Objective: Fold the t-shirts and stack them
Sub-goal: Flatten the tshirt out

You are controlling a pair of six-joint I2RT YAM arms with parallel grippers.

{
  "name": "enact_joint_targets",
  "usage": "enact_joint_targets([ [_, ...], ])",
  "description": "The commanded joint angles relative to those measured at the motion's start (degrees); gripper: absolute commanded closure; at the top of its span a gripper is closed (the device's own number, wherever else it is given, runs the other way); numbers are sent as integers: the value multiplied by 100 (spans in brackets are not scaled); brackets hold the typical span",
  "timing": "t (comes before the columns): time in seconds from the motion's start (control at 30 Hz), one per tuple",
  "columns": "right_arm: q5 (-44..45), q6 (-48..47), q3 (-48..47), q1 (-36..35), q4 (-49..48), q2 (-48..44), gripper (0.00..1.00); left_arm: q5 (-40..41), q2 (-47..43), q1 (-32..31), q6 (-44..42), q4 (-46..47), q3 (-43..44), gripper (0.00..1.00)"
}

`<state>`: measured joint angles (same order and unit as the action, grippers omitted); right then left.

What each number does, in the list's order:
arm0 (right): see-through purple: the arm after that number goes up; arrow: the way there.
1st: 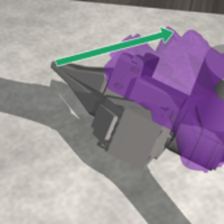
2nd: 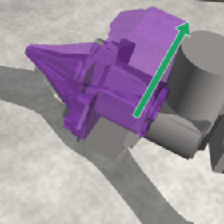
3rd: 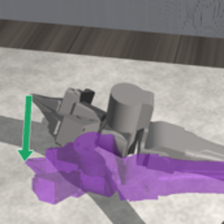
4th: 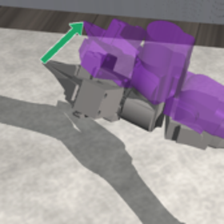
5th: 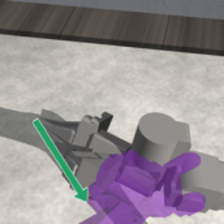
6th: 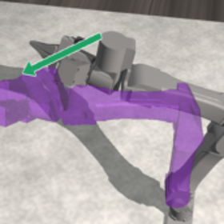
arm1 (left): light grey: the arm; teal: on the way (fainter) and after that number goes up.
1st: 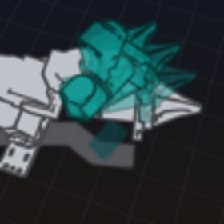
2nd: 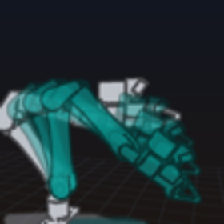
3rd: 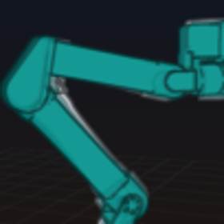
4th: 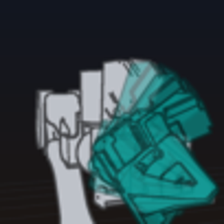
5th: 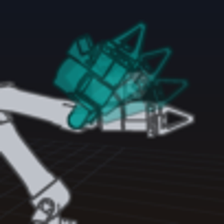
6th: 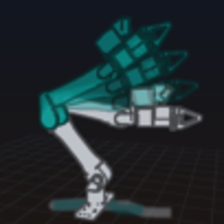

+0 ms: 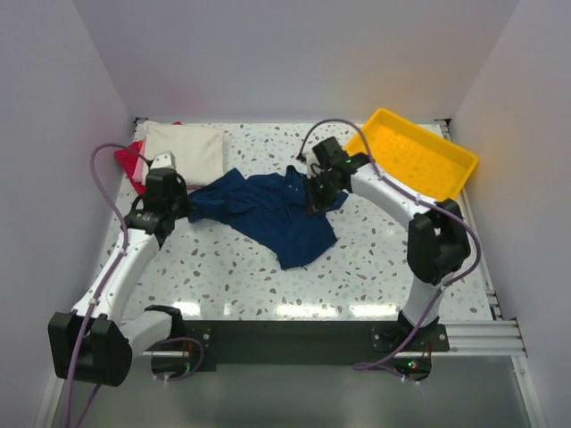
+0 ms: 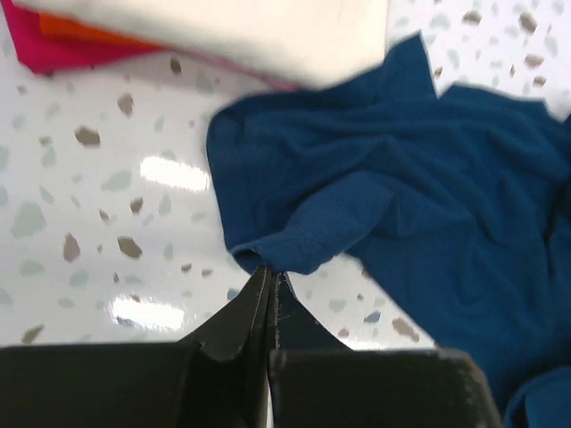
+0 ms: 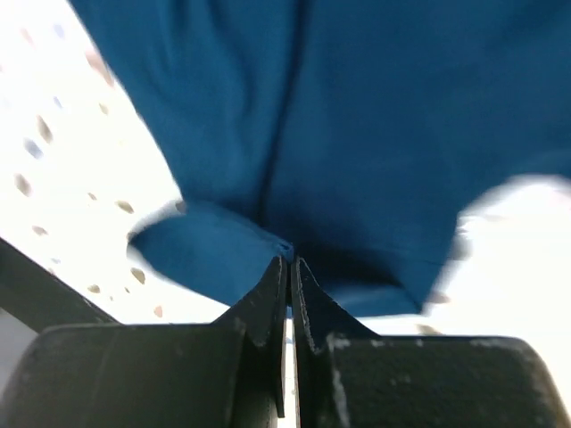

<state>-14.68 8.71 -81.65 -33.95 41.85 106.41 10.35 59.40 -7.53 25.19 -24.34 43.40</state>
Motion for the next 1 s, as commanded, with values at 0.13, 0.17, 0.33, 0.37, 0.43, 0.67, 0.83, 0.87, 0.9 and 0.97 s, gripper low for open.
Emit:
enact_joint_targets([
  [0.13, 141, -115, -1520, 1303, 491, -1210, 100, 144, 1143, 654, -524, 237, 1987, 100],
  [0.17, 123, -89, -1704, 1512, 483, -1263, 100, 21, 1231, 752, -506, 202, 2154, 100],
  [0.33, 88, 131, -2215, 1980, 53, -1562, 100, -647, 1496, 1288, -454, 114, 3314, 100],
  [0.37, 97, 183, -2398, 2111, -44, -1623, 100, -718, 1513, 1306, -454, 96, 3472, 100],
  [0.43, 36, 332, -2583, 2243, -351, -1676, 100, -876, 1557, 1368, -454, 78, 3903, 100],
  [0.67, -333, 939, -3576, 2806, -1599, -1834, 100, -1130, 1549, 1562, -154, 104, 5072, 100],
  [0.83, -633, 1203, -4401, 2956, -2417, -1913, 100, -1684, 1224, 1562, -452, 807, 5600, 100],
  [0.87, -633, 1203, -4534, 2956, -2470, -1931, 100, -1755, 1154, 1562, -506, 999, 5627, 100],
  [0.9, -676, 1168, -4657, 2973, -2566, -1957, 100, -1912, 1005, 1562, -576, 1079, 5688, 100],
  [0.97, -686, 1124, -4991, 2974, -2637, -2062, 100, -2019, 812, 1562, -778, 1168, 5811, 100],
])
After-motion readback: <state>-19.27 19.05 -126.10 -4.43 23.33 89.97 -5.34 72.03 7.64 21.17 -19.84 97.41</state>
